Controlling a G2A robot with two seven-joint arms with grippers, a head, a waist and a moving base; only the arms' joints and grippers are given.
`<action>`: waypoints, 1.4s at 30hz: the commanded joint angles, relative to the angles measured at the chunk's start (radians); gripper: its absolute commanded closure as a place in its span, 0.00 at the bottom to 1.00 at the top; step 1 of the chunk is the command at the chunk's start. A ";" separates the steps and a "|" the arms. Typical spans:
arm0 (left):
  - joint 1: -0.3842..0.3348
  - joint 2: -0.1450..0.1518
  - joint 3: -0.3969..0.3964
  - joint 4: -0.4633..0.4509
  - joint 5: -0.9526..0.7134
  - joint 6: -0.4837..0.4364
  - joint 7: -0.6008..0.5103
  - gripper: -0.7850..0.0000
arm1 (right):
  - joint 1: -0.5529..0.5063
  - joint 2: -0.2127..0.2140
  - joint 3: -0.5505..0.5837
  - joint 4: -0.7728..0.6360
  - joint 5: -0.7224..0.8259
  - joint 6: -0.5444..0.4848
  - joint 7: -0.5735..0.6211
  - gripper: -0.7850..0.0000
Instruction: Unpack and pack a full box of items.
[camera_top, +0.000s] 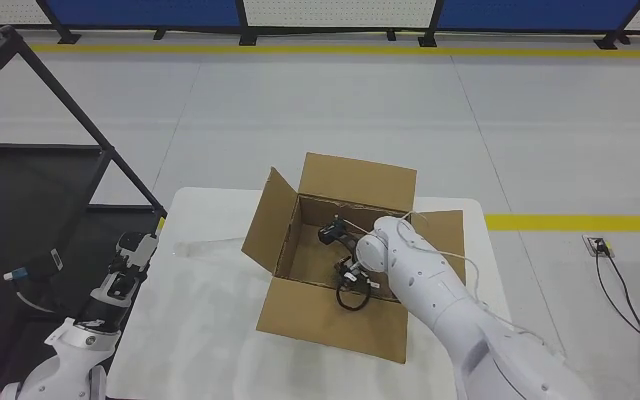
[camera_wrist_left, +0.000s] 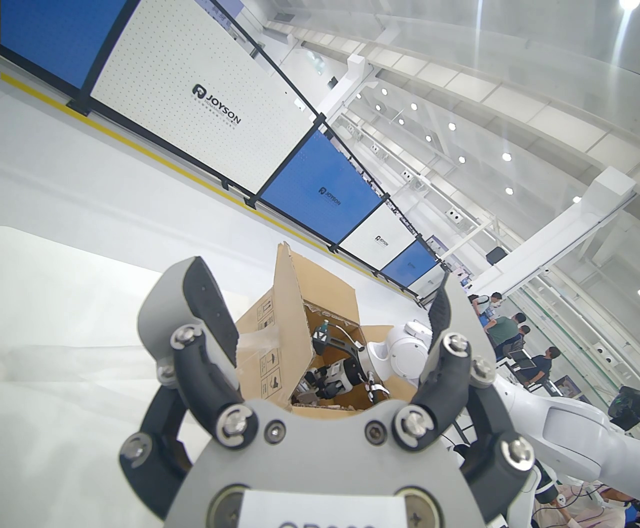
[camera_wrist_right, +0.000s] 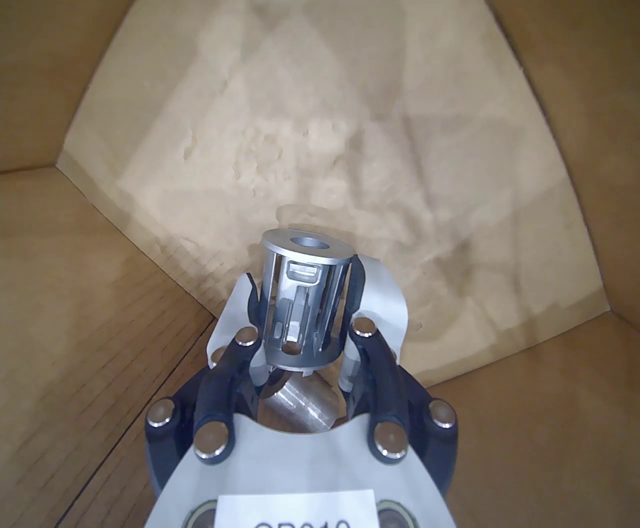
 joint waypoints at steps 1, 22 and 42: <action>0.000 0.000 0.000 0.000 0.000 0.000 0.000 0.00 | 0.010 0.001 0.006 0.007 -0.002 -0.020 -0.008 1.00; 0.000 0.000 0.000 0.000 0.000 0.000 0.000 0.00 | -0.092 0.168 0.146 -0.395 -0.135 0.094 -0.161 1.00; 0.000 0.000 0.000 0.000 0.000 0.000 0.000 0.00 | -0.610 0.407 0.559 -1.318 -0.460 0.298 0.022 1.00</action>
